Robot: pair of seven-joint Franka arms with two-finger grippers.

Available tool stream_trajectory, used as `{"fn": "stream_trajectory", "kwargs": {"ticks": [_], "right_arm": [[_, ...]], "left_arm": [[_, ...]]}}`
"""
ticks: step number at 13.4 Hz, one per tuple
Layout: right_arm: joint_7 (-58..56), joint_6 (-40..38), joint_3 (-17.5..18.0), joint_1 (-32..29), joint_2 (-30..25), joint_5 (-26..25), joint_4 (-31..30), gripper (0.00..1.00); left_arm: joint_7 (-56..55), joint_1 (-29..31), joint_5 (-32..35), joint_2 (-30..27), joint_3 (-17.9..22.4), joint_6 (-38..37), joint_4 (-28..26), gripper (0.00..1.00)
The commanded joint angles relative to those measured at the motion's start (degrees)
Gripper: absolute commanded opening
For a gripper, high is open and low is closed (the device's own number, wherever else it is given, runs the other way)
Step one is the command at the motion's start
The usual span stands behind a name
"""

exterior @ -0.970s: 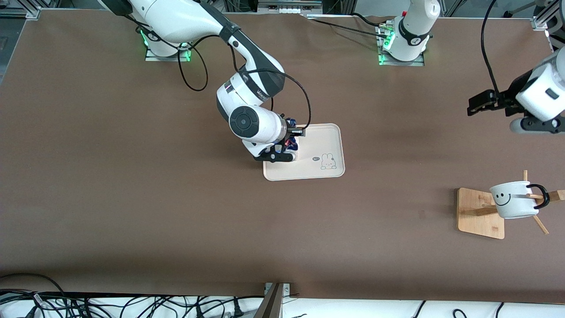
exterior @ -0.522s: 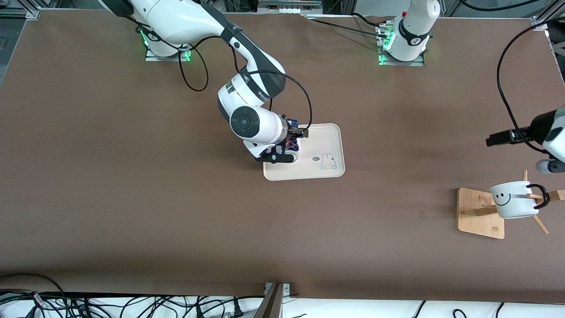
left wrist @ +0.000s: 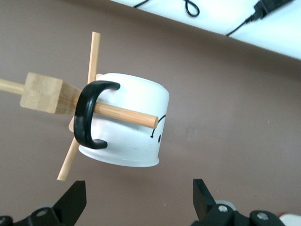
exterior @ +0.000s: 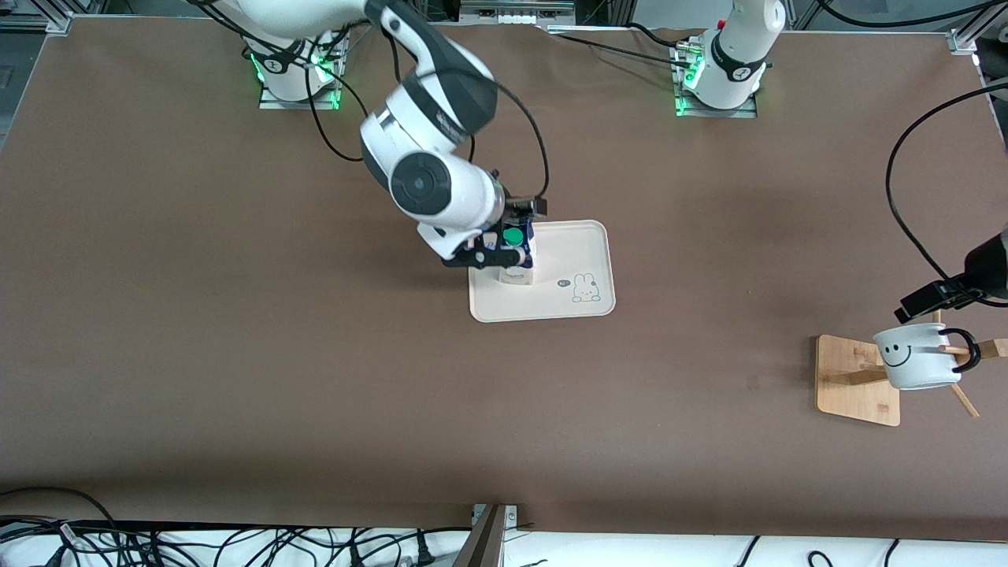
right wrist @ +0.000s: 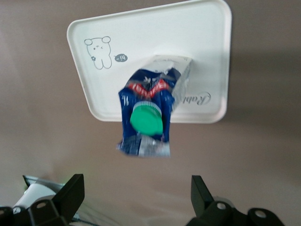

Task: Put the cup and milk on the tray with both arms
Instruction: 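Open the right gripper and withdraw while the left gripper reaches the mug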

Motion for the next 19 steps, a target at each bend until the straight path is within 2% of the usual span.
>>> {"fn": "stream_trajectory", "kwargs": {"ticks": [1, 4, 6, 8, 13, 15, 19], "right_arm": [[1.12, -8.5, -2.47, -0.01, -5.29, -0.24, 3.03, 1.0], [0.78, -21.68, -6.51, -0.01, -7.49, -0.5, 13.93, 1.0], [-3.41, -23.21, -9.85, -0.09, -11.7, -4.08, 14.3, 1.0], [-13.59, -24.7, -12.75, -1.05, -13.21, -8.05, 14.3, 1.0], [-28.3, -26.11, -21.71, -2.73, -13.83, -9.21, 14.3, 1.0], [-32.08, -26.11, -24.62, -2.82, -13.83, -9.21, 14.3, 1.0], [-36.38, -23.66, -26.38, -3.0, -13.13, -10.87, 14.3, 1.0]], "left_arm": [[-2.86, 0.63, -4.67, -7.74, -0.69, 11.96, -14.42, 1.0], [-1.64, 0.89, -11.26, -5.29, -0.69, 20.5, -15.41, 1.0], [2.14, 1.33, -11.81, -3.62, -0.69, 21.48, -14.71, 1.0], [3.37, 1.77, -12.95, -1.86, -0.69, 25.08, -14.62, 1.0], [3.91, 2.04, -16.64, 4.38, -0.87, 25.53, -7.42, 1.0], [3.82, 2.04, -16.82, 4.39, -0.87, 25.36, -7.24, 0.76], [3.91, 1.95, -19.28, 3.95, -0.87, 24.74, -7.68, 0.52]]}}
